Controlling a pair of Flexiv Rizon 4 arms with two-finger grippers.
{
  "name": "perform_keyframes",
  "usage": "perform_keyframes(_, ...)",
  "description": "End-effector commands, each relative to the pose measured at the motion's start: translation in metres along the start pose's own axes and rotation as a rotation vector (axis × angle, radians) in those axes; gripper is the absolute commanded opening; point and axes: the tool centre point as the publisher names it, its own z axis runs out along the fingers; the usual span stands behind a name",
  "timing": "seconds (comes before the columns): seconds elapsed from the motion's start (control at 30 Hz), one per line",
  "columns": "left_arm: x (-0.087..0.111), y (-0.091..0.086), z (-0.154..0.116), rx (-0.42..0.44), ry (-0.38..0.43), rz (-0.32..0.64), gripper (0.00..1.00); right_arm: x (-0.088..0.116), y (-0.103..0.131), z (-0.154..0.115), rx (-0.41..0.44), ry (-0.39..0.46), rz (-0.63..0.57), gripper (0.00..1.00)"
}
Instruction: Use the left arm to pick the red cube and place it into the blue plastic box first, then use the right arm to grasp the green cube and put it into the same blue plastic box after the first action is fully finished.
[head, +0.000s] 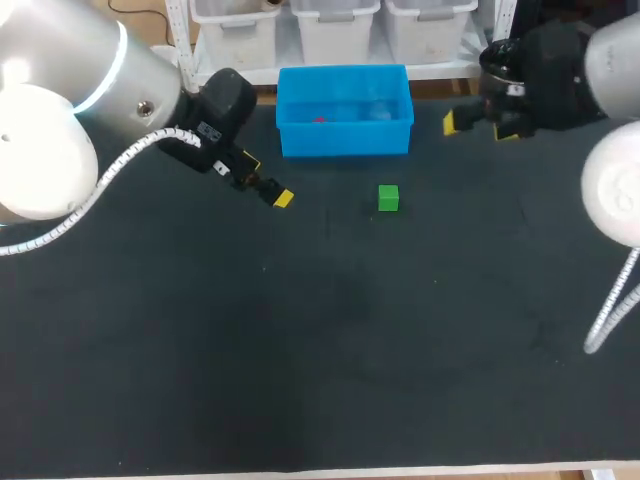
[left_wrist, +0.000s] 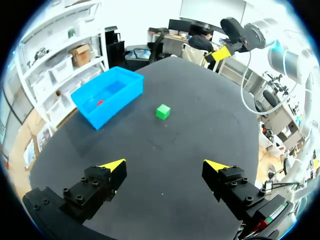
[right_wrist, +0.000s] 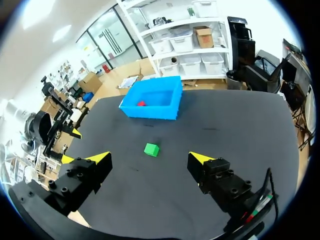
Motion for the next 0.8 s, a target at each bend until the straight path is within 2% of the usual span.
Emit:
perform_keyframes(0.03,0.001,0.001,0.000,0.005,-0.005,0.003,1.00,-0.013,0.010,0.019,0.028,0.028,-0.008,1.00)
perform_keyframes(0.37,0.001,0.001,0.000,0.005,-0.005,0.003,1.00,-0.027,0.028,0.048,0.044,0.130,-0.051,1.00)
perform_keyframes(0.8,0.001,0.001,0.000,0.005,-0.005,0.003,1.00,-0.022,0.036,0.074,0.066,0.270,-0.056,1.00)
